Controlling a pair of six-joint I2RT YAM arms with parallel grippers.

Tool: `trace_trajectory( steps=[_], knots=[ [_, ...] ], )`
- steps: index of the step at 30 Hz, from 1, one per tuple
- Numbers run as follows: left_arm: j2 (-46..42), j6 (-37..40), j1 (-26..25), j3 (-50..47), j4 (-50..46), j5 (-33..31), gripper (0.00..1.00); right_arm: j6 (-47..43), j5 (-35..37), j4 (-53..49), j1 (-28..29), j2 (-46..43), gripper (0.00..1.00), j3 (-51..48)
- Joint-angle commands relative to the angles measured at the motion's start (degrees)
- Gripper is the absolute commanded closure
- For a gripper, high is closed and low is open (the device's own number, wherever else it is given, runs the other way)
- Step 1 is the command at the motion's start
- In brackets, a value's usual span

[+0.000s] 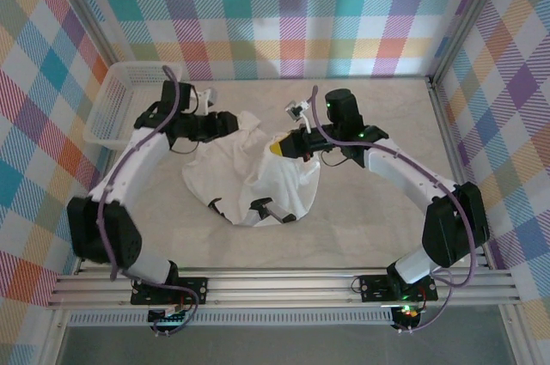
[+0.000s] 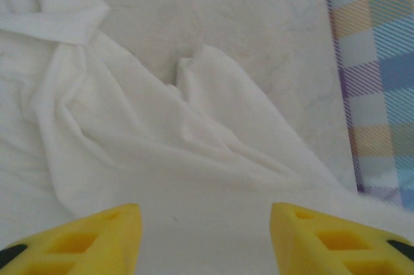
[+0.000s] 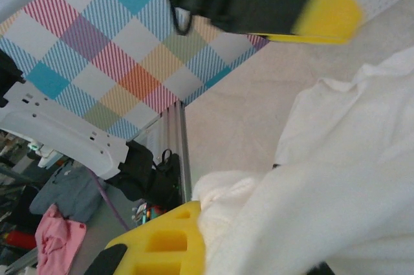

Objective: Fold the inside-out t-shirt

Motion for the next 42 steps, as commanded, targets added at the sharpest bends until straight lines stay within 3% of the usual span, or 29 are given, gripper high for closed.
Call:
trace_trajectory(
  steps=[1,3,5,7,9,12,14,16,17,18,19,22,26,28,32,37,40,42],
  knots=[
    [-5.3,9.3,-1.9,-4.5,-3.2,2.8,0.42,-0.6,-5.4,-0.3,-0.1,0.8,1.0,0.3],
    [-4.9,12.8,-3.9,-6.8,-5.1,2.7,0.39,-2.2,-6.1,-2.8,-0.1,0.9,1.0,1.1],
    [-3.3,12.2,-4.9,-9.5,-3.9,3.7,0.28,-3.6,-6.7,-5.4,-0.1,1.1,0.99,2.2],
    [-0.8,9.7,-6.0,-10.8,-1.2,9.6,0.18,-4.3,-6.7,-6.5,-0.1,1.0,0.99,2.6],
    [1.5,7.0,-8.7,-12.0,2.1,14.1,0.15,-4.4,-5.7,-6.7,-0.1,0.8,0.98,2.5],
    [3.2,5.8,-12.5,-13.2,4.1,15.6,0.15,-4.1,-3.3,-6.1,-0.2,0.4,0.97,1.8],
    [3.6,5.0,-14.0,-14.1,4.7,15.3,0.22,-3.5,-1.0,-5.2,-0.3,0.0,0.97,0.8],
    [3.7,4.3,-14.2,-15.2,4.7,14.6,0.4,-3.0,1.3,-4.4,-0.7,-0.3,0.98,-0.3],
    [3.2,4.3,-14.2,-15.7,4.7,13.7,0.56,-2.8,2.3,-4.2,-1.0,-0.5,0.99,-0.9],
    [2.4,3.9,-14.2,-16.2,5.0,12.1,0.85,-2.8,3.1,-4.2,-1.4,-0.7,0.98,-1.7],
    [1.1,3.2,-14.1,-16.5,5.6,11.1,1.0,-2.9,4.3,-4.3,-1.8,-1.1,0.97,-2.7],
    [-3.3,-3.8,-12.3,-16.5,11.1,13.1,1.0,-3.9,9.1,-2.7,-3.9,-4.0,0.91,-10.3],
    [-6.9,-11.1,-11.5,-14.5,17.0,14.8,1.0,-1.9,23.9,2.5,-7.2,-8.5,0.61,-25.6],
    [-6.5,-12.2,-11.9,-14.3,17.3,14.9,1.0,-5.2,25.0,-5.1,-7.2,-9.1,0.52,-24.8],
    [-5.4,-13.0,-14.3,-17.2,19.3,14.3,1.0,-5.6,28.9,-18.9,-6.4,-13.4,0.47,-17.8],
    [-5.7,-15.2,-16.5,-19.1,22.7,12.4,1.0,1.1,36.6,-11.5,1.0,-21.5,0.39,-17.2],
    [-5.5,-13.5,-17.3,-17.1,20.7,12.4,1.0,-5.2,43.6,-7.2,6.8,-20.8,0.32,-16.7],
    [-5.3,-11.9,-17.7,-15.8,18.8,12.4,1.0,-10.5,43.0,-3.4,7.5,-17.8,0.26,-16.9]
  ],
)
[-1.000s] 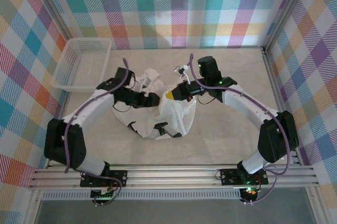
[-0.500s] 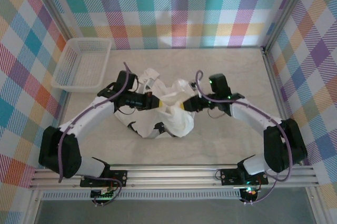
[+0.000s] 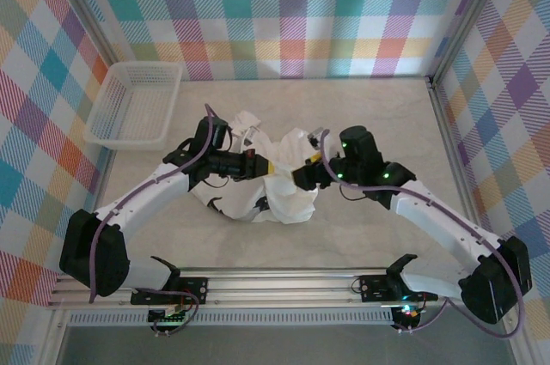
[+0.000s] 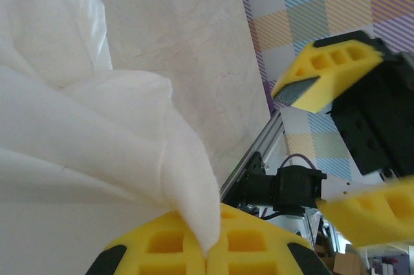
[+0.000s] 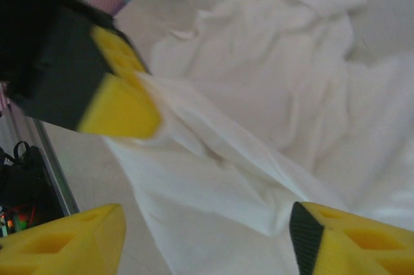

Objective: Fold the inside-out t-shirt

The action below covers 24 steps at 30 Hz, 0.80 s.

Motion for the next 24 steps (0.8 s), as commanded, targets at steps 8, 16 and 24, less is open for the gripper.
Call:
trace_trajectory(
  steps=[8,16,24],
  knots=[
    [-0.1,6.1,-1.8,7.1,-7.2,0.9,1.0,-20.0,-8.0,-2.0,1.0,22.9,0.37,13.7],
    [0.2,15.9,1.8,12.3,-21.9,-24.0,1.0,-8.1,-37.4,-0.8,0.9,17.9,1.0,13.9],
    [5.7,14.5,3.8,12.4,-19.4,-28.7,0.84,11.4,-35.3,17.4,-3.0,6.8,1.0,5.2]
  ],
)
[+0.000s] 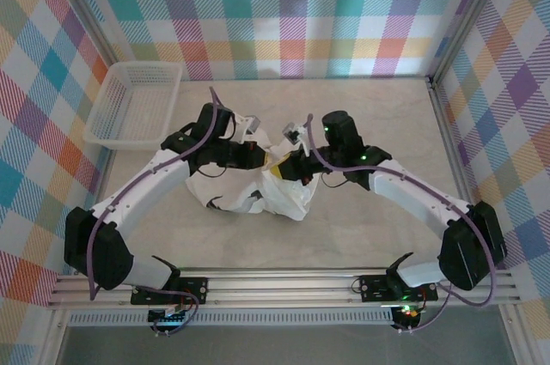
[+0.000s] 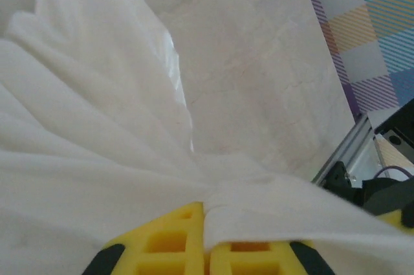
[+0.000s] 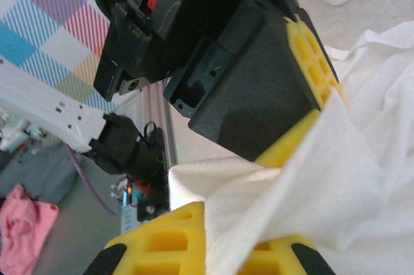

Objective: Fold the inside-out t-shirt

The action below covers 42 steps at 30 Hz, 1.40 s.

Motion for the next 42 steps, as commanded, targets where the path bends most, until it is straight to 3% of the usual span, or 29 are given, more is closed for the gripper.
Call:
trace_trajectory(
  steps=[1,7,10,12,17,22,23,24,25,27,28,29,30,31,33,37,39,42],
  knots=[
    [2.1,-0.2,3.6,-0.5,-2.7,-11.4,0.79,9.0,-5.4,8.8,-2.4,-5.1,1.0,-1.4],
    [-6.2,-1.9,3.7,-2.6,-2.9,-5.5,0.49,9.1,4.1,6.2,-4.3,-4.6,1.0,-2.5],
    [-10.7,-7.3,3.7,-5.2,1.3,1.6,0.36,9.1,3.5,6.7,-4.5,-4.3,1.0,-2.8],
    [-12.3,-14.7,3.6,-7.7,6.8,5.1,0.29,9.4,3.2,6.6,-4.5,-4.0,1.0,-2.7],
    [-12.3,-34.3,1.0,-12.0,16.6,3.6,0.22,8.9,6.5,4.9,-4.5,-4.3,1.0,-2.7],
    [-8.9,-45.0,-1.9,-12.6,20.5,1.5,0.17,11.3,5.7,7.1,-4.4,-3.9,1.0,-3.3],
    [-8.5,-46.6,-2.2,-13.2,23.1,1.7,0.18,12.1,5.7,7.6,-4.4,-3.8,1.0,-3.4],
    [-8.2,-47.1,-2.5,-13.6,25.0,1.6,0.26,12.7,5.7,7.9,-4.3,-3.8,0.99,-3.4],
    [-7.9,-46.7,-2.7,-13.5,25.3,1.6,0.42,13.1,5.6,8.0,-4.3,-3.9,0.97,-3.4],
    [-7.3,-43.4,-2.7,-12.2,22.5,1.1,0.95,13.5,6.1,7.5,-4.3,-4.3,0.82,-3.4],
    [-7.3,-41.5,-2.5,-11.4,20.5,0.6,1.0,13.7,7.2,6.6,-4.4,-4.6,0.69,-3.4],
    [-7.3,-39.8,-2.3,-10.9,19.0,-0.1,1.0,14.2,9.2,5.1,-4.4,-5.1,0.6,-3.4],
    [-7.4,-38.2,-2.1,-10.4,18.6,-0.1,1.0,14.3,10.8,3.4,-4.5,-5.4,0.6,-3.4],
    [-7.5,-37.6,-1.9,-10.0,18.5,0.1,1.0,13.8,11.2,2.2,-4.5,-5.5,0.68,-3.5],
    [-7.2,-36.0,-1.7,-9.0,18.4,0.8,1.0,11.8,8.0,1.1,-4.5,-5.2,0.98,-3.8],
    [-6.1,-32.1,-1.5,-6.9,16.5,1.9,1.0,12.4,-0.2,1.0,-4.5,-3.3,1.0,-3.2],
    [-5.6,-21.6,-1.4,-5.0,10.0,0.0,1.0,14.2,-0.7,1.4,-4.5,-3.4,1.0,-2.7],
    [-4.2,-2.6,-1.8,-5.5,-2.3,-14.4,0.97,19.3,-4.0,7.1,-4.9,-4.5,1.0,-2.0]
  ],
)
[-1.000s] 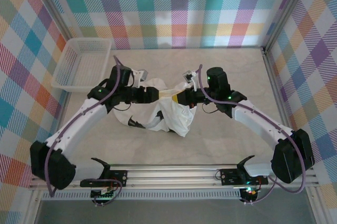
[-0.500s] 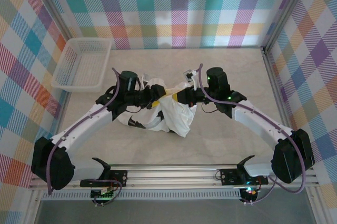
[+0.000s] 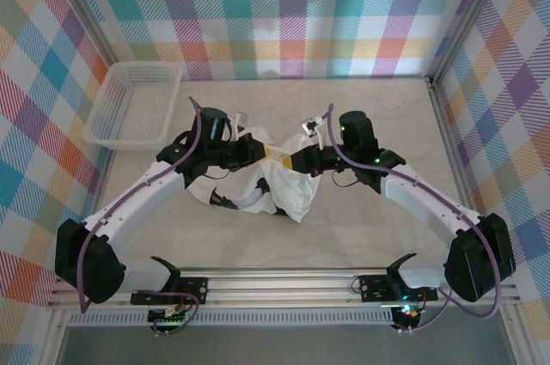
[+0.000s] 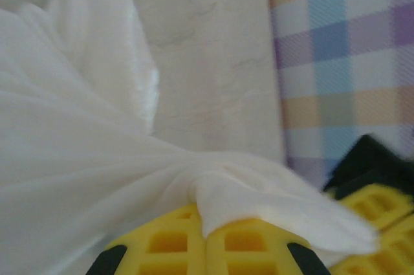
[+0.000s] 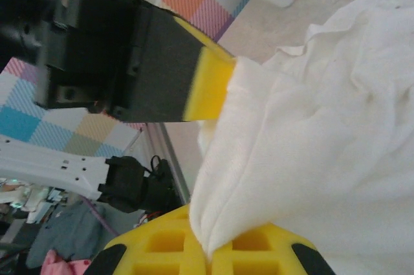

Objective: Fold the inside-out t-shirt

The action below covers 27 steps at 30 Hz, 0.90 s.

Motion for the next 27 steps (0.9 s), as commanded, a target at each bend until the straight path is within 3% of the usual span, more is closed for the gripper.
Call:
trace_trajectory(
  steps=[1,4,6,13,19,24,27],
  knots=[
    [2.0,22.6,0.5,-0.8,-12.9,-13.4,0.88,6.0,-6.8,7.5,-0.5,-1.2,1.0,1.2],
    [3.7,24.7,2.2,-2.4,-11.4,-9.3,0.56,7.5,-6.0,9.6,-0.6,-1.6,1.0,1.7],
    [2.5,22.7,2.2,-3.4,-7.8,-5.6,0.45,6.3,-4.3,7.6,-1.0,-1.5,1.0,2.0],
    [-8.7,22.5,2.2,-5.7,-8.8,-8.0,0.25,5.5,2.2,1.7,-2.8,0.0,1.0,0.8],
    [-13.4,16.8,-0.1,-3.7,-12.4,-5.8,0.27,2.8,3.3,-3.8,-2.9,1.8,1.0,2.7],
    [-10.3,12.4,-6.2,-0.9,-8.1,-6.0,0.68,3.4,2.3,-3.5,-2.9,2.9,1.0,3.5],
    [-5.1,9.1,-7.2,1.0,-5.0,-3.9,0.71,3.2,1.5,-4.2,-2.9,3.3,1.0,4.3]
  ],
)
